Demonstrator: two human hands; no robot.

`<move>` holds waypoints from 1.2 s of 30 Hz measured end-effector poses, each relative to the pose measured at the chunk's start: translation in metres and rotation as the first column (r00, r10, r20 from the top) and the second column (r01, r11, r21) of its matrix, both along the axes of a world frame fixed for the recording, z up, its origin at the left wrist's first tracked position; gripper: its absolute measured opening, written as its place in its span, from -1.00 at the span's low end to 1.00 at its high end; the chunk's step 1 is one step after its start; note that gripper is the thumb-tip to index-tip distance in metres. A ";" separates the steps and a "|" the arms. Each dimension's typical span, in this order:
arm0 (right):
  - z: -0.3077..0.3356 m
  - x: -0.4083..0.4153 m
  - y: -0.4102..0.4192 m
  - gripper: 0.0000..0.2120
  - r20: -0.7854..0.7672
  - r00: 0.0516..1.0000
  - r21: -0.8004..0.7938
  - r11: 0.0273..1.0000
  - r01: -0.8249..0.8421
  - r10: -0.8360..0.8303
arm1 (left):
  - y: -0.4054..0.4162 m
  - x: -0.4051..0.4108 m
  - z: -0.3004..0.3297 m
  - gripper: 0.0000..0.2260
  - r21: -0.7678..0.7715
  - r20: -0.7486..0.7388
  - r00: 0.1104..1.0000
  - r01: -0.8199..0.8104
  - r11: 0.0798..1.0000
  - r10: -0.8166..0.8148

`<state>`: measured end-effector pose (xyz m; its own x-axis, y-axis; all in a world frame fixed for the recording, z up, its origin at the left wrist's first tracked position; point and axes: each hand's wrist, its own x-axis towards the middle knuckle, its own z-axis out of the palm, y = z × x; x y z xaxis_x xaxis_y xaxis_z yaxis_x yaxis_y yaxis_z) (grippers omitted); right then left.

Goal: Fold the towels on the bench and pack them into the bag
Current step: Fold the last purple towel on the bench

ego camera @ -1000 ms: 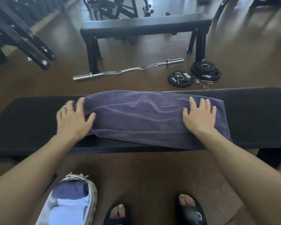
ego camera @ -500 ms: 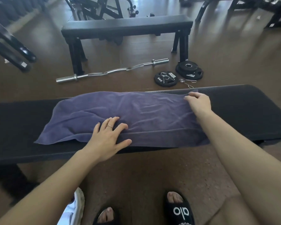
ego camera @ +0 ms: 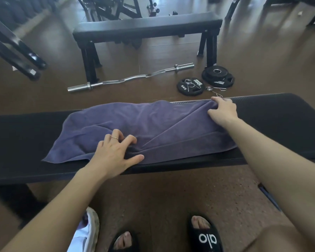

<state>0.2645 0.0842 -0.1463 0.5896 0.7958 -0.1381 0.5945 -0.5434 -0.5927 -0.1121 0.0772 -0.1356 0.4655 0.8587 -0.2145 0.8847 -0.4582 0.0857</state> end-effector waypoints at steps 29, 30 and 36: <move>0.046 -0.054 -0.102 -0.88 0.148 0.877 -0.315 0.863 -0.396 0.457 | 0.011 -0.114 0.018 -0.84 -0.132 0.015 0.950 -0.309 0.942 0.313; 0.050 -0.054 -0.104 -0.86 0.160 0.876 -0.313 0.865 -0.392 0.455 | 0.011 -0.114 0.018 -0.85 -0.139 0.009 0.950 -0.309 0.941 0.313; 0.069 -0.051 -0.112 -0.66 0.101 0.820 -0.494 0.744 -0.450 0.563 | 0.011 -0.110 0.019 -0.78 -0.115 -0.035 0.944 -0.330 0.937 0.329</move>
